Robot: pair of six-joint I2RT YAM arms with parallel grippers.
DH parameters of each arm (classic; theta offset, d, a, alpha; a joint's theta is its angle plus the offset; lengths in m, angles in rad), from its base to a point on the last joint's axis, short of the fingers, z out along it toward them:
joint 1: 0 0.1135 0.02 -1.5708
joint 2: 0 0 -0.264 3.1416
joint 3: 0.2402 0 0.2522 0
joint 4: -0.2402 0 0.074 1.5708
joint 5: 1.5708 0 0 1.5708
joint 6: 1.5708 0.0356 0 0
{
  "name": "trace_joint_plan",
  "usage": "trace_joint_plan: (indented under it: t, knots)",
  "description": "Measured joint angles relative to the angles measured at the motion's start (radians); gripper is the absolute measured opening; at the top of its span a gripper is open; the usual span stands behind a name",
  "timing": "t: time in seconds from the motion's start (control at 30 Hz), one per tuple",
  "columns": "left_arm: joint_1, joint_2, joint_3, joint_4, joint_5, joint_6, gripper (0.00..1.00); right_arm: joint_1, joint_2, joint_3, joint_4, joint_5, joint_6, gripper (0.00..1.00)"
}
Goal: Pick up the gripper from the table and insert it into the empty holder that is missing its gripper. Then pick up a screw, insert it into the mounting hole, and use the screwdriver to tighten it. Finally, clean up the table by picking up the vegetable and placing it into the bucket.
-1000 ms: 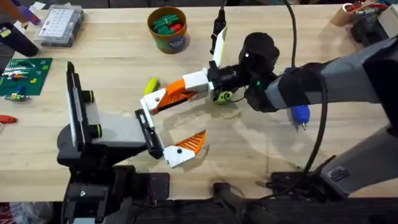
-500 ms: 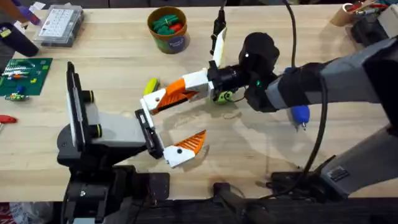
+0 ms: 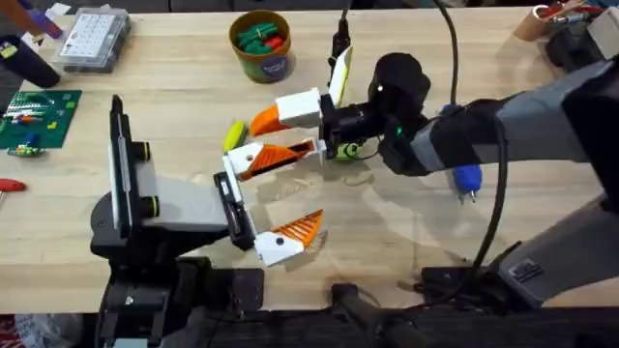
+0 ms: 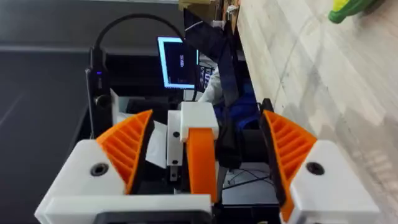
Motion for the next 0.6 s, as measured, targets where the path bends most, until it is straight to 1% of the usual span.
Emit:
trace_joint_plan:
  t: [0.3, 0.43, 0.6]
  knots:
    - [0.000, 0.000, 0.000, 0.000, 0.000, 0.000, 0.986, 0.000, 0.000, 0.000, -0.015, 0.011, 0.000, 0.996]
    - [0.000, 0.000, 0.000, 0.000, 0.000, 0.000, 0.988, -0.001, -0.019, 0.000, -0.169, 0.036, -0.020, 0.997]
    - [0.000, 0.000, 0.000, 0.000, 0.001, 0.000, 0.987, -0.020, -0.118, -0.001, -0.442, 0.088, -0.147, 0.997]
